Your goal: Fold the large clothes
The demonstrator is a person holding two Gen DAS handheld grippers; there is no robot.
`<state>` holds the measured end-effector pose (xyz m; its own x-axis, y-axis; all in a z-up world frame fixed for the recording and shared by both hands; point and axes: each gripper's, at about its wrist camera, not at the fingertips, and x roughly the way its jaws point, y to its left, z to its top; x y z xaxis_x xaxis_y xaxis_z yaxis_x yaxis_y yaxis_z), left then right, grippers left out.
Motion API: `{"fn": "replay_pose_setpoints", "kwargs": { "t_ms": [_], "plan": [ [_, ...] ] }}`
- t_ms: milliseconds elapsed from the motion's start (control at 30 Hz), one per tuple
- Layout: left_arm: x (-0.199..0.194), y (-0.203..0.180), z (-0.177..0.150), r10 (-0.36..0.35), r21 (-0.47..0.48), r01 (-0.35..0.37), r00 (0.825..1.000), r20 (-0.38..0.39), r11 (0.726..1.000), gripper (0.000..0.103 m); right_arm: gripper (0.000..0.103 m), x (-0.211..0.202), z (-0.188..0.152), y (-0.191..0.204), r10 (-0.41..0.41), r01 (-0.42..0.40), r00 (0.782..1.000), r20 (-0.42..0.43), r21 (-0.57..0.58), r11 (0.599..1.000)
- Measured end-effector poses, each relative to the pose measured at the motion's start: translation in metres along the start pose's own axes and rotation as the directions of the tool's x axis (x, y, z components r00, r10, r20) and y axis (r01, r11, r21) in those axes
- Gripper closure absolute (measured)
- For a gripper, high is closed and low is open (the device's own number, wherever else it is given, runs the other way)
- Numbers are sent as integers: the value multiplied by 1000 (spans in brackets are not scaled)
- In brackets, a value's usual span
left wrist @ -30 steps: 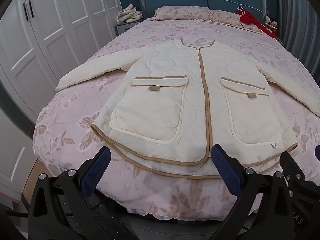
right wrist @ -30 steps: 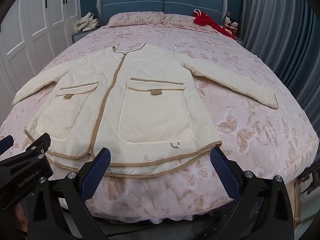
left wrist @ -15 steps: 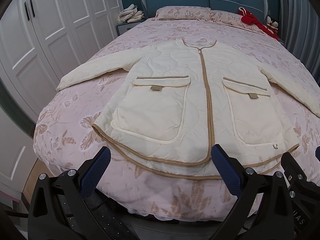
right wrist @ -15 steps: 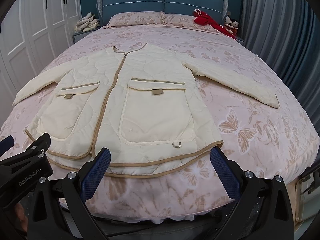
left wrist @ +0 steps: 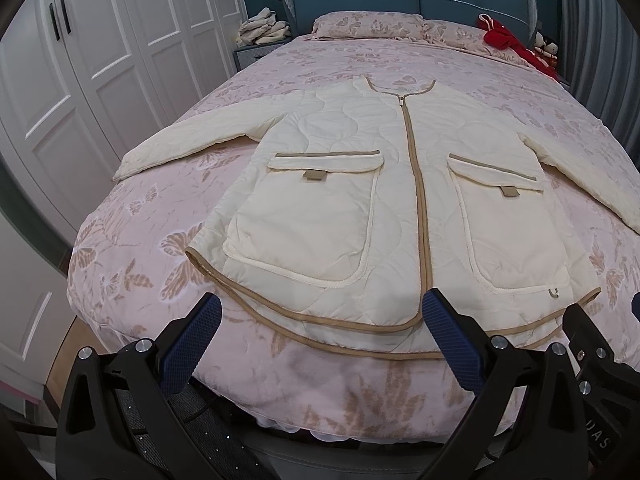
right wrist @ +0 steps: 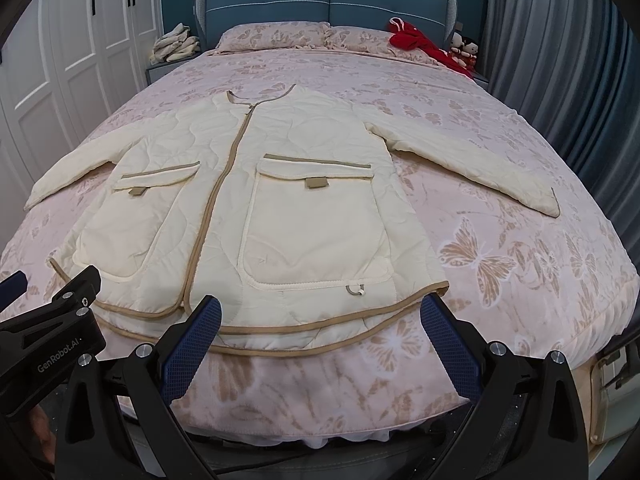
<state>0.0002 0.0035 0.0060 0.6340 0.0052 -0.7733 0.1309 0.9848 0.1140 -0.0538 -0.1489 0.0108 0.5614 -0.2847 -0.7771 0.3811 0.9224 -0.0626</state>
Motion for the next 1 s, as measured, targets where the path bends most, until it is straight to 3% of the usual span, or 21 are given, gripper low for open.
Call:
{"fn": "replay_pose_setpoints", "kwargs": {
  "t_ms": [1000],
  "plan": [
    [6,6,-4,1,-9,-1,1000,-10,1000,5,5,4,2,6,-1,1,1000,-4,-9,1000]
  ]
}}
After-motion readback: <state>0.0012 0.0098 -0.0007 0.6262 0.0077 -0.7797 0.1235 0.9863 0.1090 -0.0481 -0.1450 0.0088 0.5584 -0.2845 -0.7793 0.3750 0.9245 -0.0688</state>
